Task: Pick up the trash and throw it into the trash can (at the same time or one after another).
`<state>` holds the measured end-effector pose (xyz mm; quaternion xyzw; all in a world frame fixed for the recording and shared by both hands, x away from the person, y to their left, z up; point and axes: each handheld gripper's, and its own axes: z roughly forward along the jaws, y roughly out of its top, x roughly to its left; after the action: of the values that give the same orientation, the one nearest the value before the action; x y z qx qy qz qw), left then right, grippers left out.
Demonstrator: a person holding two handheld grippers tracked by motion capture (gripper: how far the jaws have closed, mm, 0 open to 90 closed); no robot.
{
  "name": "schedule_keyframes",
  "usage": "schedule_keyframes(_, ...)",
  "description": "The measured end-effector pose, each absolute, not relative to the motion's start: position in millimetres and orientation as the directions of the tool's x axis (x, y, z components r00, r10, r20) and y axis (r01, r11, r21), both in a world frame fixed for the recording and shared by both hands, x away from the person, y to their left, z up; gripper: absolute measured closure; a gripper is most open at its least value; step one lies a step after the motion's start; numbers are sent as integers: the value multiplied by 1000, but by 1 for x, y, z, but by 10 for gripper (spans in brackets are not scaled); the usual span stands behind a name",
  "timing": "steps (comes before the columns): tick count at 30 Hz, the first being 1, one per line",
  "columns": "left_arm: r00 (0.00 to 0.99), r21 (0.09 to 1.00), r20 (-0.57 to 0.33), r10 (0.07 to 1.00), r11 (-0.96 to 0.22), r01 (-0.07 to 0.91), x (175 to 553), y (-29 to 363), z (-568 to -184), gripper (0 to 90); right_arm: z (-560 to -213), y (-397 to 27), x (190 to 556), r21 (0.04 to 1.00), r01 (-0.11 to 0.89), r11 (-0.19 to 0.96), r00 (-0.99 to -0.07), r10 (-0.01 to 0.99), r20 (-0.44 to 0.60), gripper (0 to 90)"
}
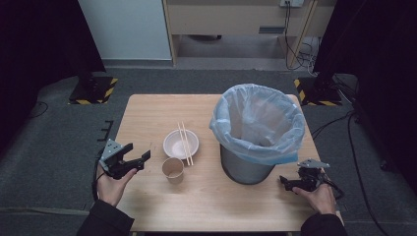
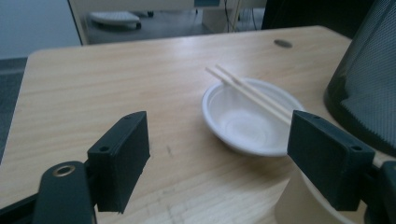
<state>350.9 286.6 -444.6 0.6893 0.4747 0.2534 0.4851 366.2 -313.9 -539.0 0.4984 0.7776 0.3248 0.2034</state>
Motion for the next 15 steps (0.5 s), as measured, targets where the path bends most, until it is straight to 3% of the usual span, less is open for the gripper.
schedule_keyframes(7, 450, 932, -109, 886, -66, 356, 349, 270, -431, 229, -539, -314, 366, 708, 645, 289, -418, 909, 10, 7)
schedule_keyframes(15, 502, 921, -89, 860, -122, 371, 350, 249, -437, 284, -539, -314, 366, 707, 644, 293, -420, 908, 7, 7)
